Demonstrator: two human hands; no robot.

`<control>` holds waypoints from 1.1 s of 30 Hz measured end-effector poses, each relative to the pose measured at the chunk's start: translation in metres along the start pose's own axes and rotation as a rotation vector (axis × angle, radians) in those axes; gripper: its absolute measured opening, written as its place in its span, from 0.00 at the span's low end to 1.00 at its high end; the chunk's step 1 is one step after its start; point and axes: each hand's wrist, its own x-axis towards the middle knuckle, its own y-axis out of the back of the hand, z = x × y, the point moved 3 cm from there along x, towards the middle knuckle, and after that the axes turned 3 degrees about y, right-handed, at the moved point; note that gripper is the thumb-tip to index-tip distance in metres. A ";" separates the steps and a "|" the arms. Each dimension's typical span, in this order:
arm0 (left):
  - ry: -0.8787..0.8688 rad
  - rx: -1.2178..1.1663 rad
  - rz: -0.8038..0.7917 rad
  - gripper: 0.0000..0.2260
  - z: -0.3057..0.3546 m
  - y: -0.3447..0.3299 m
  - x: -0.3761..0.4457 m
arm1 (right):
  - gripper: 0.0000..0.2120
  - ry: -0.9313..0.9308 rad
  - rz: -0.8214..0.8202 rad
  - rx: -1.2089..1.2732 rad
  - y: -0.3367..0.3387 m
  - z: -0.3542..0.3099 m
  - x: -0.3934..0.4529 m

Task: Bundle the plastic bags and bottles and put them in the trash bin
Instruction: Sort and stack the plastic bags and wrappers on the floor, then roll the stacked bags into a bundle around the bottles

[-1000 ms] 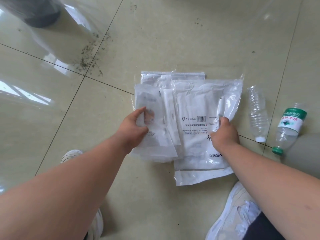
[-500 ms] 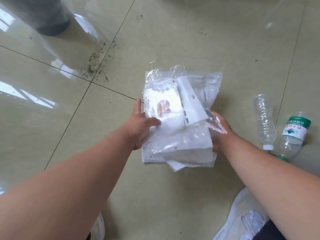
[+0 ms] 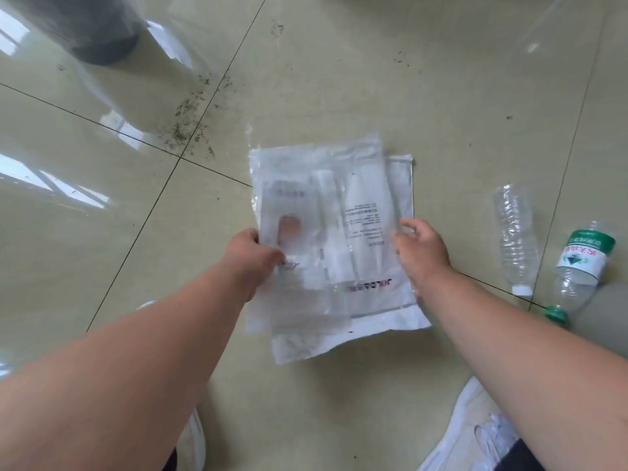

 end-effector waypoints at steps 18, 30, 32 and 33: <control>-0.028 0.101 0.003 0.30 0.032 -0.037 0.019 | 0.08 -0.128 -0.112 0.055 0.004 0.018 0.028; -0.071 -0.151 -0.233 0.20 0.044 -0.068 0.003 | 0.33 0.027 0.369 -0.778 0.169 -0.041 0.074; -0.070 -0.198 -0.312 0.19 0.046 -0.077 0.003 | 0.40 -0.110 0.272 -0.779 0.174 -0.027 0.076; -0.069 -0.201 -0.349 0.20 0.047 -0.081 0.002 | 0.41 -0.130 0.240 -0.779 0.173 -0.019 0.075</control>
